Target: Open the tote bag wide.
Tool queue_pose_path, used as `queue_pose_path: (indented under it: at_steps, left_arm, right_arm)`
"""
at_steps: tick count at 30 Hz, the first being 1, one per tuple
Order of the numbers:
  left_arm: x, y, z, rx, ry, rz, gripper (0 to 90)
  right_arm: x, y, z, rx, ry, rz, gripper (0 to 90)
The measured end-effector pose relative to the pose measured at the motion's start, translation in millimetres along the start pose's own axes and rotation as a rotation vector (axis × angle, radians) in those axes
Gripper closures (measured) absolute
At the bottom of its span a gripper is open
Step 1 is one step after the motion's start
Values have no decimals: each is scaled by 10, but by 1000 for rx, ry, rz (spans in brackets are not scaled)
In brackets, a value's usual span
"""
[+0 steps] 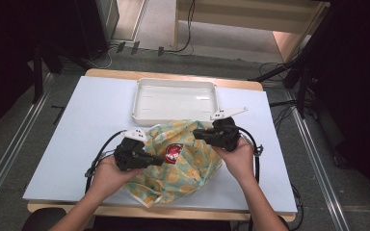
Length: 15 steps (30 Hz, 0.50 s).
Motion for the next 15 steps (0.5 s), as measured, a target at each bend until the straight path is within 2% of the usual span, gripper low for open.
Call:
queue_pose_path:
  at_steps: [2, 5, 12, 15]
  left_arm:
    - [-11, 83, 59, -5, 10, 14, 900]
    - [-26, 152, 135, 8, 15, 21, 900]
    - [-91, 244, 311, 4, 37, 55, 895]
    - [-123, 234, 372, 34, 30, 42, 889]
  right_arm:
    - [-23, -26, 61, 20, -11, 18, 879]
    - [-45, -60, 133, 29, 0, 16, 878]
    - [-85, -200, 274, 13, 15, 32, 790]
    - [-99, -268, 333, 0, 19, 31, 762]
Point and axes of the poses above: each handheld gripper's, and its own axes: x roughly backward along the jaws, y roughly out of its top, z roughly to its left, the point moved 5 cm from there along -x, roughly forward along the jaws, and after that the axes turned 13 degrees about y, right-handed, at the moved point
